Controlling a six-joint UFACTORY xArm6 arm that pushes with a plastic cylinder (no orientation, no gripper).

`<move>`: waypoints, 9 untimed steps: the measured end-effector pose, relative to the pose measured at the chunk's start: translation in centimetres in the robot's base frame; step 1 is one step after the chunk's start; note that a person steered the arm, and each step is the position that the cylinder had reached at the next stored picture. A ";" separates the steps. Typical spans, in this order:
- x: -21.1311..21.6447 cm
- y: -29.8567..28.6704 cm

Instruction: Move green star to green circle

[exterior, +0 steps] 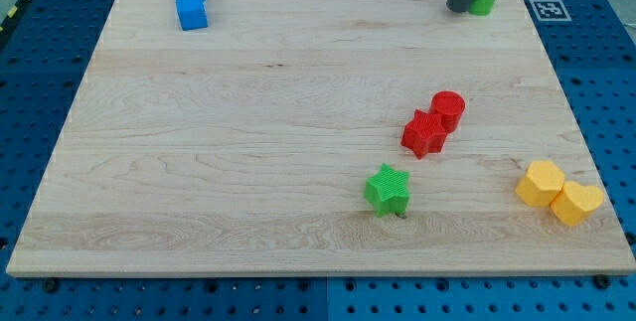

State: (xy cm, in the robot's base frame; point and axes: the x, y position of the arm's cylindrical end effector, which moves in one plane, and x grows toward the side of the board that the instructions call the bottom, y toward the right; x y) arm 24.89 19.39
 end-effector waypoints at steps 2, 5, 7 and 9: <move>2.7 -4.2; 14.6 -14.4; 26.9 -18.6; 33.4 -20.8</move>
State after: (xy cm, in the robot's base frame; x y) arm 58.24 -1.40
